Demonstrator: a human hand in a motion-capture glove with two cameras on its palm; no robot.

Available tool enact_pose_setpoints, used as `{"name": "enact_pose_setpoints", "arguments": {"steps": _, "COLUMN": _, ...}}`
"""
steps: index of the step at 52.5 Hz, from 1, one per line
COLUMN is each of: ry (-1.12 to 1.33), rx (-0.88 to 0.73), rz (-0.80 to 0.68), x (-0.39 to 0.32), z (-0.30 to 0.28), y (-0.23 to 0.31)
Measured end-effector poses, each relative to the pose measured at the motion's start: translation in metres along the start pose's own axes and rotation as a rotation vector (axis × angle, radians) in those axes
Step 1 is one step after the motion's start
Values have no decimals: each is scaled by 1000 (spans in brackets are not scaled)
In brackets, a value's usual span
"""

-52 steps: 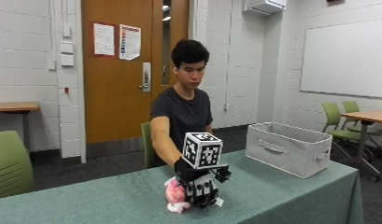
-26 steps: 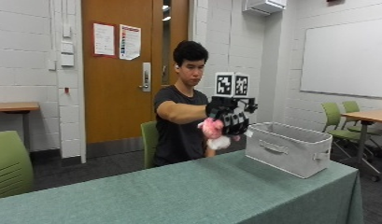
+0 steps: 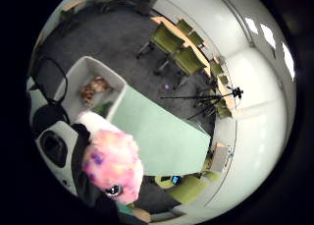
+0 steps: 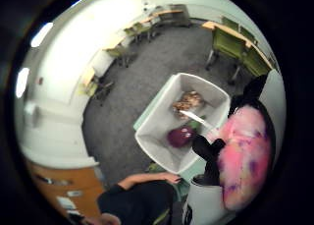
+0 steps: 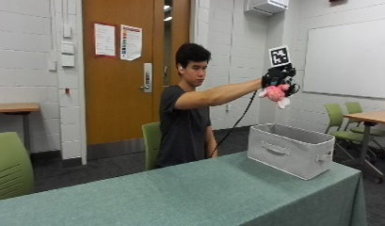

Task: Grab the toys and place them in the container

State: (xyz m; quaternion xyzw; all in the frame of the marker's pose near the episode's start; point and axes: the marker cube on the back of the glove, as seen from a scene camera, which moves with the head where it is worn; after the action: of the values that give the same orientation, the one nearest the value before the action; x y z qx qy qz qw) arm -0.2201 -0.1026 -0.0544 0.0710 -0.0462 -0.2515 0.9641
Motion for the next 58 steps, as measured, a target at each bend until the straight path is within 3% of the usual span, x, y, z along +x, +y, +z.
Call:
{"name": "enact_pose_setpoints", "arguments": {"steps": 10, "ry": -27, "rx": -8, "rz": -41, "x": -83, "z": 27, "y": -29}}
{"name": "enact_pose_setpoints", "arguments": {"steps": 20, "ry": 37, "rx": -1, "rz": -86, "x": -76, "z": 50, "y": -26}}
{"name": "enact_pose_setpoints", "arguments": {"steps": 26, "ry": 88, "rx": -206, "rz": 6, "x": -59, "z": 70, "y": -11}}
{"name": "enact_pose_setpoints", "arguments": {"steps": 30, "ry": 31, "rx": -261, "rz": 57, "x": -53, "z": 73, "y": -2}}
{"name": "enact_pose_setpoints", "arguments": {"steps": 34, "ry": 111, "rx": -303, "rz": 155, "x": -27, "z": 78, "y": 15}}
{"name": "enact_pose_setpoints", "arguments": {"steps": 38, "ry": 90, "rx": -292, "rz": 39, "x": -10, "z": 74, "y": 41}}
{"name": "enact_pose_setpoints", "arguments": {"steps": 42, "ry": 131, "rx": -247, "rz": 14, "x": 16, "z": 66, "y": 67}}
{"name": "enact_pose_setpoints", "arguments": {"steps": 46, "ry": -62, "rx": -200, "rz": -94, "x": 20, "z": 46, "y": 98}}
{"name": "enact_pose_setpoints", "arguments": {"steps": 52, "ry": 229, "rx": -116, "rz": 128, "x": 75, "z": 42, "y": 132}}
{"name": "enact_pose_setpoints", "arguments": {"steps": 56, "ry": 170, "rx": -87, "rz": 92, "x": 84, "z": 35, "y": 163}}
{"name": "enact_pose_setpoints", "arguments": {"steps": 58, "ry": 213, "rx": -78, "rz": 153, "x": 86, "z": 36, "y": 174}}
